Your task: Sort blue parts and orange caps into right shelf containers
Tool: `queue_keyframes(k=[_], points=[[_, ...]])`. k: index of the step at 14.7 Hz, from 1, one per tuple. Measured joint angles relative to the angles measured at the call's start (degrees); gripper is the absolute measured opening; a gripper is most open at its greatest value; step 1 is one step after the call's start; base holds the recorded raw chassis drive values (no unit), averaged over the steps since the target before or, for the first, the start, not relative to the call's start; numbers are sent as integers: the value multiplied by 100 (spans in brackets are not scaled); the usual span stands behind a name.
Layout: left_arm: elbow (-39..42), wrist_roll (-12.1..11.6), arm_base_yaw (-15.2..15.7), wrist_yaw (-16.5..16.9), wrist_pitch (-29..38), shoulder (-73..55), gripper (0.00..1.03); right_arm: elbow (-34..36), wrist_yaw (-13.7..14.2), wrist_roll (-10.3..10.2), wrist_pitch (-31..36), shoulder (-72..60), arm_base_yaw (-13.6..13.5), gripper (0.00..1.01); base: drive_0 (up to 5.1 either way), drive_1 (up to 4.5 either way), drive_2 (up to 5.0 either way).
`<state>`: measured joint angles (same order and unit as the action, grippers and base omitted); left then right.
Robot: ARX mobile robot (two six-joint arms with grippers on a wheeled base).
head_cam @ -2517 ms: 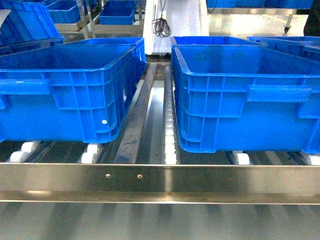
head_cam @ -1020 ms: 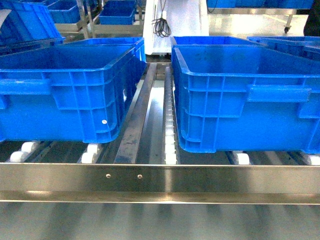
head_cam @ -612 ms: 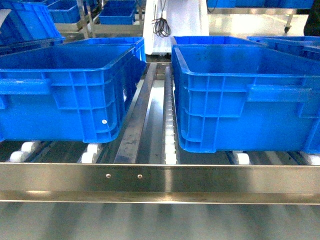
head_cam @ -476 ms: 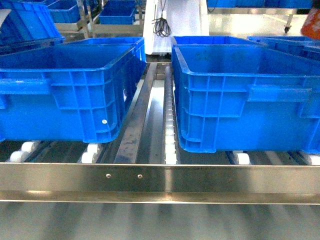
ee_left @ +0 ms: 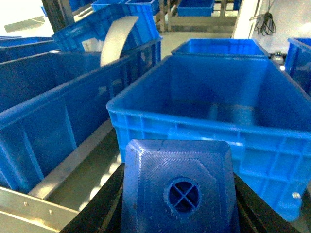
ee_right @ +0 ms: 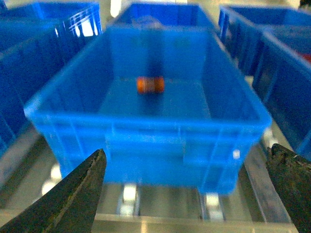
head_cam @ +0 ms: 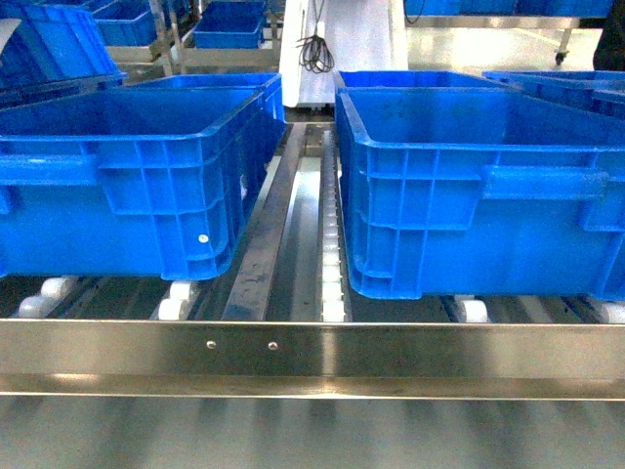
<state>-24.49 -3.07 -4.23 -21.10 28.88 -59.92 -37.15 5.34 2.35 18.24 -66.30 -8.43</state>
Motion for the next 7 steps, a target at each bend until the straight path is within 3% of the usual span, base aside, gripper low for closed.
queue_keyframes(k=[2, 4, 5, 7], points=[[-874, -2, 229, 358, 450, -929, 44, 1095, 186, -28, -599, 1119, -225, 98, 0, 0, 0], [-2079, -37, 365, 857, 492, -2124, 44, 1311, 378, -282, -970, 1932, -455, 98, 0, 0, 0], [-2909, -72, 413, 1102, 138, -2861, 44, 1314, 551, -420, -949, 1954, -610, 98, 0, 0, 0], [-4544, -127, 509, 1123, -507, -4207, 66, 1314, 732, -487, -931, 1801, -984, 98, 0, 0, 0]])
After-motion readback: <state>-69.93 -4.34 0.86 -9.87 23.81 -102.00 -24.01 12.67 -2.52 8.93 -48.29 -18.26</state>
